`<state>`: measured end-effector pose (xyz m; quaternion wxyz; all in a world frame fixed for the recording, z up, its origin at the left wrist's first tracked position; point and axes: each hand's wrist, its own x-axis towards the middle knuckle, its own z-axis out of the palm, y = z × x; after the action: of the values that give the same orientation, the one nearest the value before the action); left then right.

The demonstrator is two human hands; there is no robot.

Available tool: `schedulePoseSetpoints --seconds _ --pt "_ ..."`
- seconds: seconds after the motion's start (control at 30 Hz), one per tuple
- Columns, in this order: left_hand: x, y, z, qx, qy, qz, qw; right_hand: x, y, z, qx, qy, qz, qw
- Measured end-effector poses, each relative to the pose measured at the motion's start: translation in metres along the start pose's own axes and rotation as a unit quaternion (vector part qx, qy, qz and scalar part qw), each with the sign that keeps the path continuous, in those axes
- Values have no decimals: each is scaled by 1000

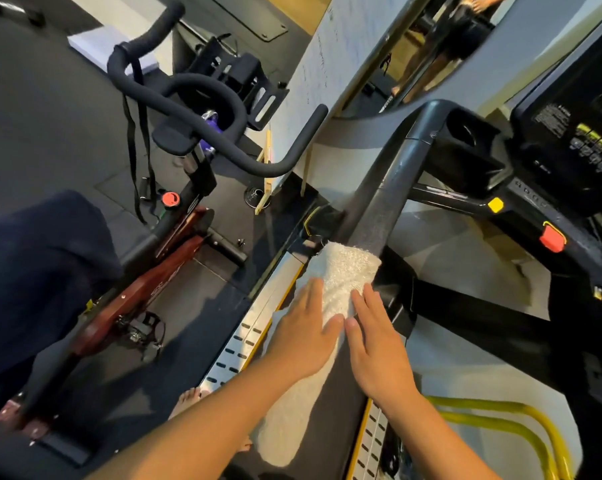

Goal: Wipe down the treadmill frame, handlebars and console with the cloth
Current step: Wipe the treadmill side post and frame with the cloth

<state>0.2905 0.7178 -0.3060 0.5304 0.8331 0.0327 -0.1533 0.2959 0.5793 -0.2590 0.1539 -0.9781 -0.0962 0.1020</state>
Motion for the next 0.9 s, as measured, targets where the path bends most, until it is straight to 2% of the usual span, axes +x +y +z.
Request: schedulePoseSetpoints --seconds 0.1,0.2,0.3,0.37,0.53,0.63,0.73,0.9 --pt "4 -3 -2 -20 -7 -2 1000 2 4 6 -64 29 -58 996" --pt "8 -8 -8 -138 -27 -35 989 5 8 5 -103 5 -164 981" --pt "10 -12 -14 -280 -46 -67 957 8 10 -1 -151 -35 -285 946" --pt "12 -12 -16 -328 -53 -72 940 15 13 -5 -178 -52 -349 918" --pt "14 -8 -22 -412 -67 -87 904 36 16 -10 -204 -91 -435 872" --pt "15 -12 -19 -432 -70 -92 895 48 24 -18 -191 -116 -445 867" --pt "23 -10 -20 -438 -63 -99 891 74 25 -27 -188 -119 -416 882" --pt "44 -15 -18 -351 -25 -109 930 102 15 -26 -178 -72 -304 933"
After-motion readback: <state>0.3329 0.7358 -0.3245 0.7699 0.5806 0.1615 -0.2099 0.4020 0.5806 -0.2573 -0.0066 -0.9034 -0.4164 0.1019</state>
